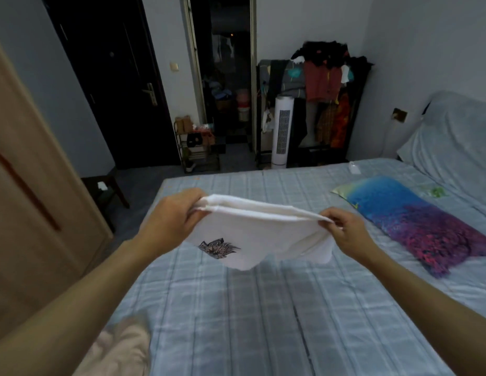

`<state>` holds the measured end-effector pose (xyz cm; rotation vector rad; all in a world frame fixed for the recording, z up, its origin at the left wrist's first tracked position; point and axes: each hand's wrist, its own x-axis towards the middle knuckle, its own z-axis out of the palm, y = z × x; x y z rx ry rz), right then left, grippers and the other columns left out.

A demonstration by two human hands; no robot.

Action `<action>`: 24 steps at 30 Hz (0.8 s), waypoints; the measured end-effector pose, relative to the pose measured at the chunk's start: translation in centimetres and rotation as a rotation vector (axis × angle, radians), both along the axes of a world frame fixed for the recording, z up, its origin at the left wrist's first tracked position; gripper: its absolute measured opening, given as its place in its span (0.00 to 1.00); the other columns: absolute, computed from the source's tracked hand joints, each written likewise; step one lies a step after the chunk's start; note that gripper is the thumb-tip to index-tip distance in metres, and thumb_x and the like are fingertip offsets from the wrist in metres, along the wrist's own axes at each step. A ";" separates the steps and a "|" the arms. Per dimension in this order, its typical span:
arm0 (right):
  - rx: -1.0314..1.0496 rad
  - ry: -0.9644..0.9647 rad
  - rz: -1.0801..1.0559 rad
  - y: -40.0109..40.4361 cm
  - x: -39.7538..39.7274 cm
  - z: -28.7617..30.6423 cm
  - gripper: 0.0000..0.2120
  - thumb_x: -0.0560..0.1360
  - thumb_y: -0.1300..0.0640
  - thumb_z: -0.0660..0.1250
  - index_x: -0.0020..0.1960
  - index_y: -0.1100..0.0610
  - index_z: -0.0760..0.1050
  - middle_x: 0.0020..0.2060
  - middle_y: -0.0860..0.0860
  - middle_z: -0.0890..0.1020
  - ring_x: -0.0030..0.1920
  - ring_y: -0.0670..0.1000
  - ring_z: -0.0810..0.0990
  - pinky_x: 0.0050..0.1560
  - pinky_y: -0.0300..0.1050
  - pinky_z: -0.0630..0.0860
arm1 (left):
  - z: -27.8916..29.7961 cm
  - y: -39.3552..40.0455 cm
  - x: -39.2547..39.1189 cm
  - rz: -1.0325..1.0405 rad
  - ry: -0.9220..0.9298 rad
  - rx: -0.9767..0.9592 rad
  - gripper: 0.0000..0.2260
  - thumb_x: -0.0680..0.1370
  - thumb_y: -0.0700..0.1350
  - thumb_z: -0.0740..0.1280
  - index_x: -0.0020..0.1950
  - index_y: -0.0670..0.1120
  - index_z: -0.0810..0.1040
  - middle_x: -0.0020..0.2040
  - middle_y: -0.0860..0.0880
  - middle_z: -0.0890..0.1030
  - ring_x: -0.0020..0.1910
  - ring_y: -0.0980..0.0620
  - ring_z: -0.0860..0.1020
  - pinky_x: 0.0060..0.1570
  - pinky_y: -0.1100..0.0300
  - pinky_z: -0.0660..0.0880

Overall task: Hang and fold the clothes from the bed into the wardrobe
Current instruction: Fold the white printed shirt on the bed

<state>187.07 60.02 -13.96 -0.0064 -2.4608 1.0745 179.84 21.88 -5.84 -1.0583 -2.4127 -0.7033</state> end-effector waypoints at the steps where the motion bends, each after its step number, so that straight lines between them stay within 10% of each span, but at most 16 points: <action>1: 0.007 -0.044 0.018 -0.5 1.4 -1.5 0.09 0.74 0.69 0.69 0.42 0.55 0.79 0.36 0.49 0.81 0.38 0.44 0.78 0.41 0.33 0.71 | -1.6 -0.7 1.4 0.002 -0.040 -0.024 0.09 0.77 0.53 0.60 0.52 0.50 0.75 0.43 0.52 0.79 0.40 0.48 0.78 0.39 0.53 0.75; 9: 0.125 -0.435 0.245 -5.5 14.4 -16.2 0.06 0.75 0.68 0.69 0.46 0.59 0.82 0.41 0.51 0.83 0.42 0.53 0.81 0.47 0.47 0.75 | -16.1 -7.3 16.0 -0.102 -0.406 -0.214 0.10 0.75 0.47 0.61 0.53 0.47 0.76 0.47 0.52 0.80 0.43 0.50 0.80 0.44 0.60 0.75; 13: 0.154 -0.618 0.347 -7.7 21.8 -22.9 0.04 0.77 0.64 0.68 0.47 0.58 0.81 0.42 0.51 0.82 0.43 0.52 0.80 0.48 0.48 0.75 | -22.5 -10.0 23.4 -0.216 -0.646 -0.259 0.11 0.78 0.42 0.64 0.59 0.51 0.72 0.49 0.73 0.73 0.43 0.72 0.73 0.43 0.75 0.69; 17: 0.249 -0.799 0.459 -9.1 26.5 -26.7 0.05 0.79 0.59 0.66 0.50 0.56 0.81 0.46 0.51 0.82 0.47 0.52 0.79 0.51 0.44 0.73 | -27.8 -11.7 28.0 -0.180 -0.796 -0.401 0.11 0.81 0.48 0.60 0.60 0.46 0.74 0.51 0.52 0.79 0.47 0.52 0.77 0.46 0.55 0.73; 24: 0.357 -1.214 0.642 -11.3 27.7 -27.5 0.11 0.76 0.51 0.70 0.52 0.56 0.83 0.52 0.49 0.84 0.52 0.48 0.81 0.57 0.42 0.75 | -32.5 -11.3 32.1 -0.203 -1.088 -1.061 0.18 0.79 0.36 0.61 0.64 0.55 0.73 0.64 0.51 0.75 0.62 0.48 0.75 0.58 0.55 0.73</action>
